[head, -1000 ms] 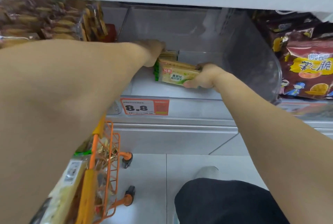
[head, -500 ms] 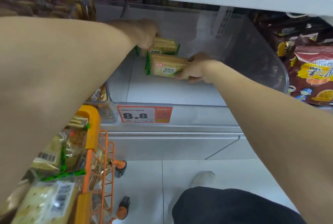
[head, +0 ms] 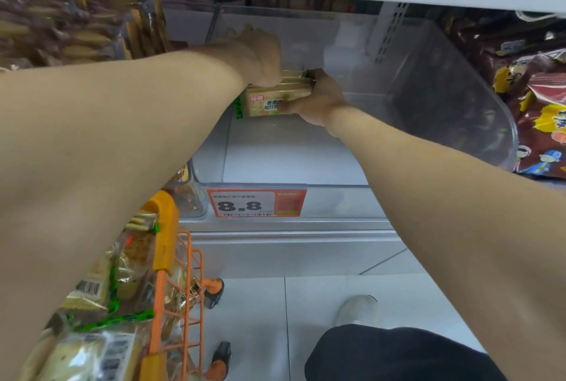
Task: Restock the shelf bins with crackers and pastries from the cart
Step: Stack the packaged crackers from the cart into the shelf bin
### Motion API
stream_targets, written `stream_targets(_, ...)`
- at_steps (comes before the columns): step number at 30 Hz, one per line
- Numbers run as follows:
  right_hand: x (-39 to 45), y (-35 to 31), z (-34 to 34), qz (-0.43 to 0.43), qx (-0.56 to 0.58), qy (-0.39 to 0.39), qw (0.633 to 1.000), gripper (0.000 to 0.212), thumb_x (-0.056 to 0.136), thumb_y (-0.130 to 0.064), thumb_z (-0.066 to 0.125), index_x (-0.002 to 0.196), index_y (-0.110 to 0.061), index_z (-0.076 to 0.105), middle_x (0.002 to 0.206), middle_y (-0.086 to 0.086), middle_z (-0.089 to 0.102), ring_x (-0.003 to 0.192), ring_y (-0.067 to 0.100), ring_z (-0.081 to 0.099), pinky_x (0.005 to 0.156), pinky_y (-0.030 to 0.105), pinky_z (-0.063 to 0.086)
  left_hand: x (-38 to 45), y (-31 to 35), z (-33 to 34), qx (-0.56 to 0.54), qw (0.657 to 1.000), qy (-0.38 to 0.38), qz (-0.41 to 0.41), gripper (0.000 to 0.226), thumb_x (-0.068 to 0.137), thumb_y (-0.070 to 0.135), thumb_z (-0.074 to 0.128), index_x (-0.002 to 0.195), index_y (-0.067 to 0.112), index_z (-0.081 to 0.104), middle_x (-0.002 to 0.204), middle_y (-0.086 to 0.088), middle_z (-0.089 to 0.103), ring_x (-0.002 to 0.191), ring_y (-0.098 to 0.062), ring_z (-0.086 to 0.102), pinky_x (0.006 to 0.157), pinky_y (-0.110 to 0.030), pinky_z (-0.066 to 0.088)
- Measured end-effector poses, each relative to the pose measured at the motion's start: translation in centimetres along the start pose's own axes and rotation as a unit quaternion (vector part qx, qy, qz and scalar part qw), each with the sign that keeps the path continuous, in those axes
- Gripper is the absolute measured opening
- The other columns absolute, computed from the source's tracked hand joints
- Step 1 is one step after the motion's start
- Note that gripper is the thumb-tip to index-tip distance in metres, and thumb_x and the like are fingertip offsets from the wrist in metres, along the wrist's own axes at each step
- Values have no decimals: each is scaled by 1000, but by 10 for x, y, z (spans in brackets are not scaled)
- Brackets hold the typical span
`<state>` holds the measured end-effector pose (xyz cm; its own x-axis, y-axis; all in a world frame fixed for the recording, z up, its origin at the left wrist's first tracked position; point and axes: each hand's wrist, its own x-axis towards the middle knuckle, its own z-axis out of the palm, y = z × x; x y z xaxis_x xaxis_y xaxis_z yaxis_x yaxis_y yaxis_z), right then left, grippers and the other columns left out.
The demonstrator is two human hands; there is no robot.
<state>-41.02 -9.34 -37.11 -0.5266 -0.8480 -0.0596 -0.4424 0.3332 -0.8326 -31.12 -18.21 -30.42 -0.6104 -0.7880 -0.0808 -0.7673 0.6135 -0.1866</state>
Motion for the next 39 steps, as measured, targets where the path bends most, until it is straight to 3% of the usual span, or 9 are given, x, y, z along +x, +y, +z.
stream_targets(3, 1, 4, -1, 5, 14, -11, 1000, 76, 66, -32, 94, 129, -13, 55, 119, 1, 68, 107, 17, 66, 96, 31, 54, -8, 2, 1, -29, 999, 5, 23, 46, 90, 24, 55, 132, 5, 53, 136, -21, 48, 124, -40, 48, 94, -44, 44)
stream_targets(6, 1, 2, -2, 24, 35, -7, 999, 80, 56, -42, 95, 120, -16, 53, 113, 1, 68, 102, 21, 67, 86, 36, 60, -10, 6, 5, -20, 998, -57, 31, 68, 86, 37, 51, 147, 13, 34, 148, -17, 32, 135, -38, 34, 105, -52, 38)
stream_targets(10, -4, -4, -5, 24, 44, -68, 996, 59, 70, -25, 90, 118, -18, 56, 112, -1, 68, 97, 15, 66, 79, 33, 62, -11, 11, 14, 52, 995, -74, 31, 60, 95, 19, 47, 151, 9, 27, 151, -20, 22, 138, -39, 25, 109, -54, 35)
stream_targets(14, -2, 2, -4, 33, 73, -66, 995, 58, 73, -1, 83, 119, -17, 52, 116, 8, 68, 102, 24, 67, 85, 38, 61, -14, 12, 19, 75, 995, -61, 28, 64, 96, 12, 51, 153, 10, 23, 151, -20, 20, 140, -38, 23, 108, -54, 36)
stream_targets(20, 4, 0, -1, -5, -33, -83, 996, 85, 64, -19, 92, 137, -13, 48, 126, 3, 64, 114, 19, 62, 99, 31, 51, -25, 27, 35, 55, 994, -89, -22, 88, 97, 34, 48, 154, 1, -11, 159, -21, 3, 147, -41, 9, 119, -51, 16)
stream_targets(26, 5, 4, -3, 6, 29, -42, 999, 50, 84, -10, 71, 131, -12, 53, 119, 4, 65, 111, 20, 62, 100, 31, 50, -28, 16, 24, -36, 998, -44, -7, 58, 96, 19, 46, 149, 5, 28, 146, -17, 30, 131, -39, 36, 106, -46, 38)
stream_targets(29, 1, 2, -6, 19, 34, -23, 999, 50, 86, -12, 69, 132, -10, 50, 112, 4, 58, 103, 20, 56, 89, 27, 47, -38, 13, 18, -15, 999, -28, 6, 61, 97, 24, 50, 151, 10, 27, 147, -16, 33, 133, -37, 36, 106, -49, 38)
stream_targets(35, -5, -5, -2, 55, -12, 13, 998, 69, 83, -39, 75, 134, -4, 44, 129, 12, 53, 115, 27, 56, 80, 28, 44, -89, 29, 11, 21, 999, 6, 41, 49, 93, 19, 48, 139, 7, 40, 142, -19, 42, 131, -36, 41, 102, -42, 37)
stream_targets(39, -11, -13, -8, 100, -97, 43, 989, 95, 78, -56, 74, 146, -7, 29, 149, 17, 37, 135, 32, 44, 101, 35, 44, -127, 17, -5, -35, 997, 13, 62, 48, 88, 12, 49, 135, 6, 46, 135, -20, 49, 125, -37, 47, 100, -43, 44)
